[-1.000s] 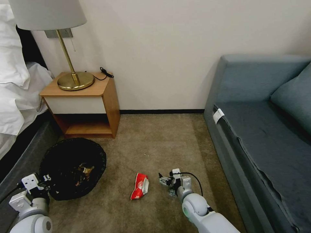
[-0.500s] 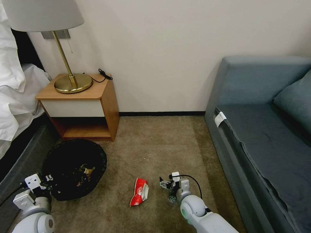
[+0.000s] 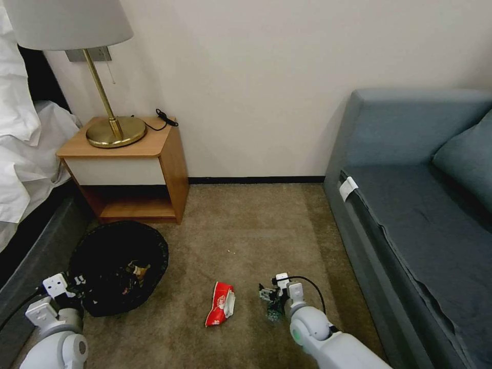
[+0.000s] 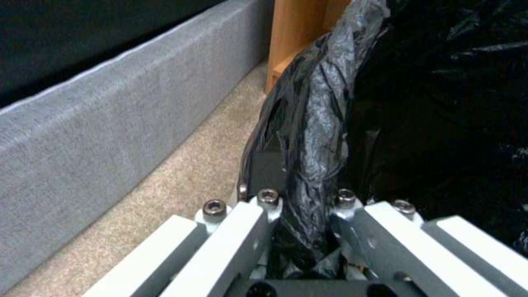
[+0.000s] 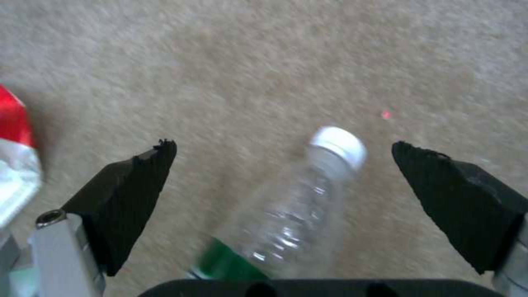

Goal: Pick up the trash bin, then pick up the garbage on the floor and place it into the trash bin.

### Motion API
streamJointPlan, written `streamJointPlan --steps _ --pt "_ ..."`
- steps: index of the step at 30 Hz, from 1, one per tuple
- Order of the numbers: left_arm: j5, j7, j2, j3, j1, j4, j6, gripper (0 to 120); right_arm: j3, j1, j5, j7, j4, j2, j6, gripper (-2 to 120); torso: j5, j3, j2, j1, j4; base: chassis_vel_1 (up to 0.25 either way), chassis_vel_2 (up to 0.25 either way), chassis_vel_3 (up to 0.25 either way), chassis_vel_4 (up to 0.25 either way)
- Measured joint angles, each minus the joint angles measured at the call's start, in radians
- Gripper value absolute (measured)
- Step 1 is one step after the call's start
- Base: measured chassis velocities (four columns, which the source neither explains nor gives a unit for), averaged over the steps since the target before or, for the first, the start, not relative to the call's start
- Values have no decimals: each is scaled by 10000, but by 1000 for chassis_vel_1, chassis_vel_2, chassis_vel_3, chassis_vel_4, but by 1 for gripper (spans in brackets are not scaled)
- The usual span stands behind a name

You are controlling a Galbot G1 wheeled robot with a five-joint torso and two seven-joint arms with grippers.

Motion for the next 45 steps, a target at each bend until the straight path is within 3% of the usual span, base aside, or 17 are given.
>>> streamJointPlan --steps 10,19,41,45 --pt "173 6 -22 139 -224 49 2 2 -893 538 1081 129 162 -848 -339 100 0 0 0 0 0 0 0 0 0" --pt "186 8 -56 112 -84 -376 72 2 -1351 1050 1403 -158 -366 -650 -396 100 3 0 0 0 1 0 0 0 0" --pt "311 31 -211 181 26 -478 68 2 -1325 890 974 -860 -1236 -406 -106 100 1 0 0 0 0 0 0 0 0" --pt "312 46 -233 183 21 -477 65 2 -1277 761 880 -1185 -1337 -438 13 83 1 0 0 0 0 0 0 0 0"
